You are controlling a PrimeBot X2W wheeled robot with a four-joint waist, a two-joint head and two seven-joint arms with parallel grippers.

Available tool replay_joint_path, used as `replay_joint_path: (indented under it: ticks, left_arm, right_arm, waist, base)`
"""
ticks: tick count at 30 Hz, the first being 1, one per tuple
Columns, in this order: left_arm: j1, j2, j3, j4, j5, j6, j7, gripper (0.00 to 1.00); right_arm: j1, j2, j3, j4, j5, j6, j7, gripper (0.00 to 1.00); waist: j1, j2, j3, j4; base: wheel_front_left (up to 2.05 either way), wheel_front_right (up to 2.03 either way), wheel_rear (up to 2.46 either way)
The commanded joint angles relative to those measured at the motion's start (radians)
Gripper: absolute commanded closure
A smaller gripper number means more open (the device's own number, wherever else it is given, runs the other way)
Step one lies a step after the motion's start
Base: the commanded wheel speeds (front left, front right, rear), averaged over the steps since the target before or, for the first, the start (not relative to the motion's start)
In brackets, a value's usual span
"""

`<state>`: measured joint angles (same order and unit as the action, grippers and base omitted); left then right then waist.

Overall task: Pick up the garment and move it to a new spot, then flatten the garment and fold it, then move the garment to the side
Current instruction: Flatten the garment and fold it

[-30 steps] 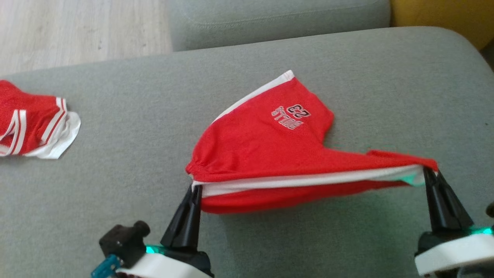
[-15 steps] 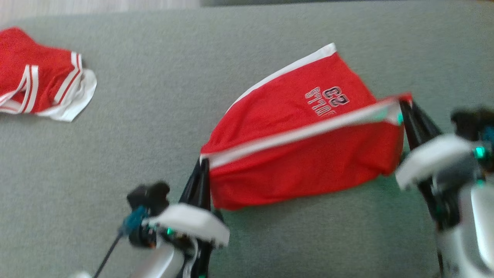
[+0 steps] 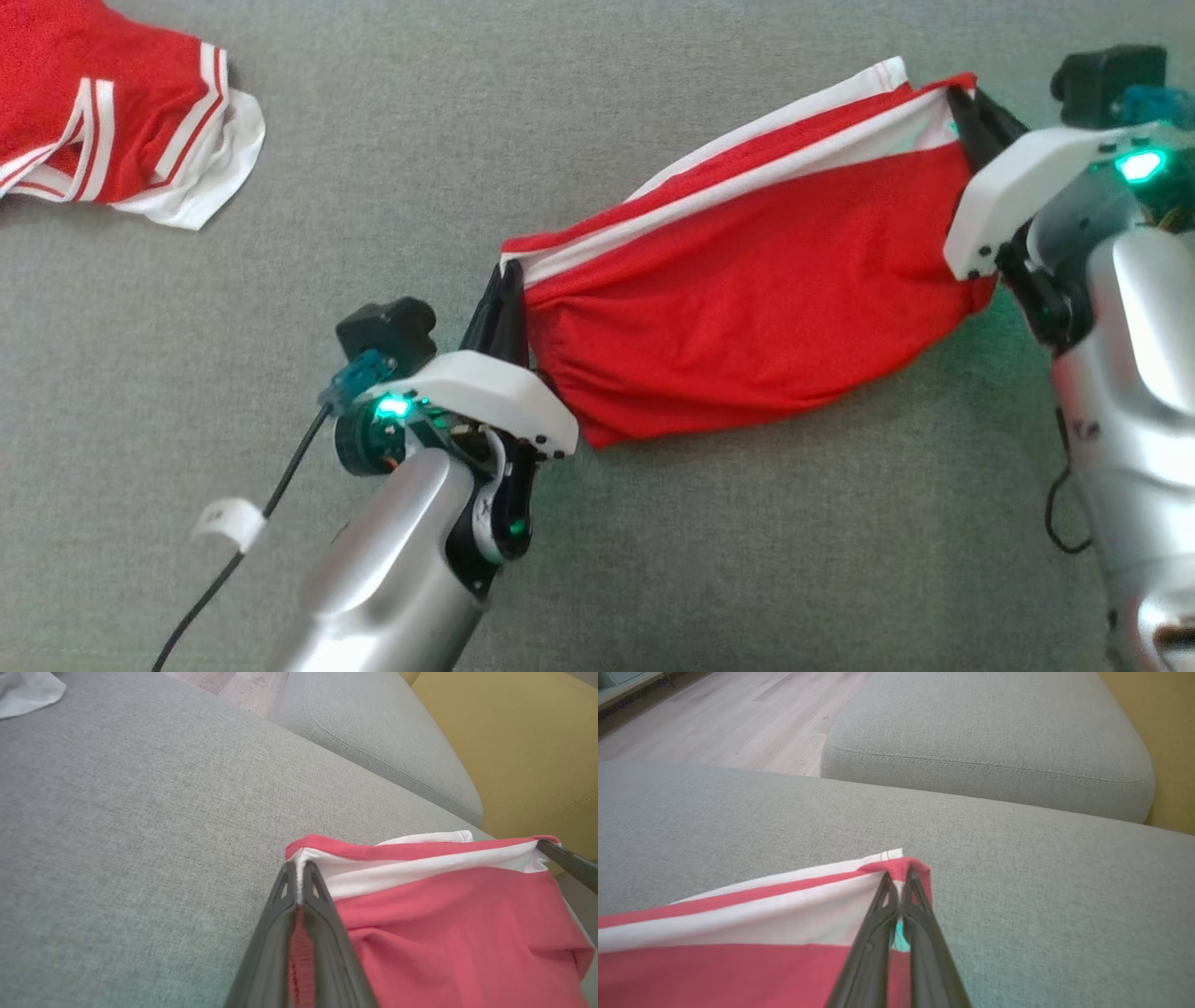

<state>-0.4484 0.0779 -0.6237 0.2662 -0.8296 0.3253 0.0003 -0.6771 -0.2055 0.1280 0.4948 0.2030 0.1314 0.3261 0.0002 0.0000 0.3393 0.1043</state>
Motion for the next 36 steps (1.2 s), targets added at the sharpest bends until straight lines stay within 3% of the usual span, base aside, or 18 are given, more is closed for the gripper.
replay_joint_path:
  ticks: [1, 3, 4, 5, 6, 7, 13, 16, 20, 29, 36]
  left_arm:
    - [-0.041, -0.002, 0.02, -0.012, -0.007, -0.003, 0.003, 1.0]
    - [-0.054, -0.008, 0.015, 0.003, -0.011, -0.006, -0.001, 1.0]
    - [-0.064, -0.012, 0.016, 0.013, -0.014, -0.004, -0.017, 1.0]
    - [-0.064, -0.012, 0.016, 0.013, -0.014, -0.004, -0.017, 1.0]
    - [-0.071, -0.015, 0.011, 0.022, -0.015, -0.006, -0.028, 0.33]
    - [-0.073, -0.016, 0.009, 0.026, -0.014, -0.007, -0.035, 0.0]
    - [-0.062, -0.011, 0.0, 0.016, 0.007, -0.009, -0.099, 0.0]
    - [-0.051, 0.022, -0.017, -0.014, 0.046, -0.033, -0.146, 0.0]
    - [-0.025, 0.064, -0.02, -0.035, 0.076, -0.032, -0.18, 0.0]
    - [0.095, 0.184, 0.02, -0.132, 0.091, 0.019, -0.199, 0.0]
    - [0.2, 0.254, 0.06, -0.236, 0.081, 0.073, -0.201, 0.0]
  right_arm:
    - [-0.051, -0.003, 0.018, 0.014, -0.008, -0.001, -0.028, 1.0]
    - [-0.085, 0.003, 0.023, 0.07, -0.013, -0.001, -0.058, 1.0]
    - [-0.116, 0.016, 0.022, 0.12, -0.012, -0.001, -0.099, 0.67]
    - [-0.116, 0.016, 0.022, 0.12, -0.012, -0.001, -0.099, 0.67]
    - [-0.144, 0.027, 0.021, 0.17, -0.025, -0.001, -0.147, 0.0]
    - [-0.156, 0.034, 0.022, 0.193, -0.03, -0.001, -0.171, 0.0]
    - [-0.198, 0.053, 0.054, 0.302, -0.028, -0.001, -0.278, 0.0]
    - [-0.208, 0.039, 0.078, 0.336, -0.013, -0.001, -0.297, 0.0]
    - [-0.207, 0.014, 0.107, 0.364, 0.006, -0.001, -0.29, 0.0]
    - [-0.131, -0.095, 0.206, 0.405, 0.116, -0.001, -0.13, 0.0]
    - [-0.053, -0.134, 0.251, 0.376, 0.24, -0.001, 0.003, 0.0]
  waist:
    - [-0.0002, 0.0, 0.004, 0.006]
    - [-0.0002, 0.0, 0.006, 0.01]
    - [-0.0002, 0.0, 0.007, 0.012]
    - [-0.0002, 0.0, 0.007, 0.012]
    - [-0.0002, 0.0, 0.009, 0.013]
    - [-0.0002, 0.0, 0.009, 0.013]
    - [-0.0002, 0.0, 0.001, 0.018]
    - [-0.0002, 0.0, -0.013, 0.018]
    - [-0.0002, 0.0, -0.037, 0.019]
    - [-0.0002, 0.0, -0.106, 0.037]
    - [-0.0002, 0.0, -0.101, 0.054]
  base:
    - [0.0, 0.0, 0.0]
    - [0.0, 0.0, 0.0]
    - [0.0, 0.0, 0.0]
    - [0.0, 0.0, 0.0]
    - [0.0, 0.0, 0.0]
    - [0.0, 0.0, 0.0]
    - [0.0, 0.0, 0.0]
    - [0.0, 0.0, 0.0]
    - [0.0, 0.0, 0.0]
    - [0.0, 0.0, 0.0]
    - [0.0, 0.0, 0.0]
